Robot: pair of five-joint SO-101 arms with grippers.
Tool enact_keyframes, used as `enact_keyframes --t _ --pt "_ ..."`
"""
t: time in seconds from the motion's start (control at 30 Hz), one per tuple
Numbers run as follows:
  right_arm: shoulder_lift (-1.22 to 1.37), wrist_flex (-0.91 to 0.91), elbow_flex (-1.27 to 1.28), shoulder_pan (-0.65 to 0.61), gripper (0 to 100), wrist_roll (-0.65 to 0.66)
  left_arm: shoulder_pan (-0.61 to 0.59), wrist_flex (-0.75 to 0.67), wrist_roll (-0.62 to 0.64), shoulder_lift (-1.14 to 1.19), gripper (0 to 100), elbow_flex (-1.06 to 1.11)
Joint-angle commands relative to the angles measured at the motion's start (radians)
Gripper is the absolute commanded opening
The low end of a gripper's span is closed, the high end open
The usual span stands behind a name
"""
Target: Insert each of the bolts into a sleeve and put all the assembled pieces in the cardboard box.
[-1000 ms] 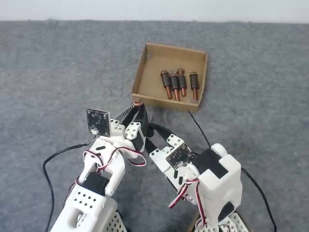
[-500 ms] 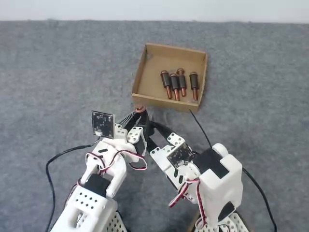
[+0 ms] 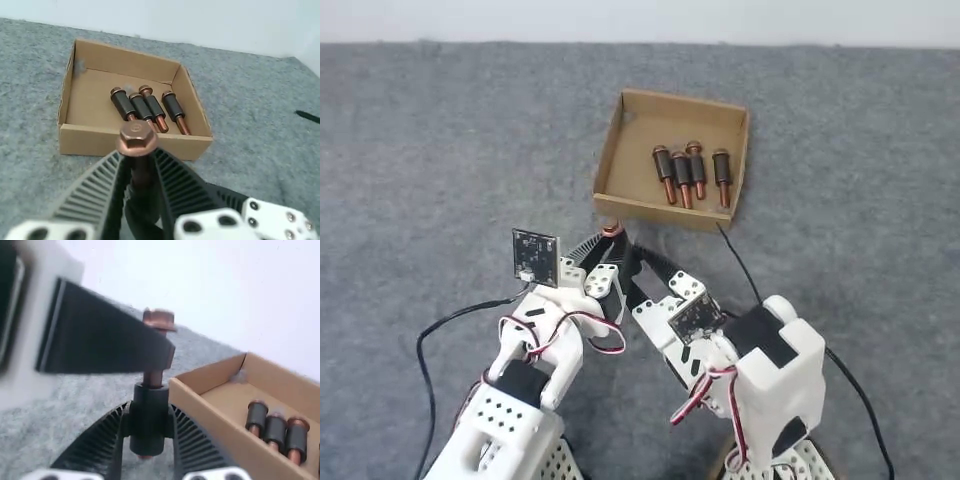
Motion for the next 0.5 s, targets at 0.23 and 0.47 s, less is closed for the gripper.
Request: enact_keyframes --t 0.23,0.47 --pt "-0.136 0.047 0.015 0.045 0.7 -0.094 -0.002 -0.034 -0.011 -0.005 1 -0.004" --pt "-0.136 0.056 0.012 0.044 0.7 -0.094 -0.002 -0.034 -0.011 -0.005 1 -0.004"
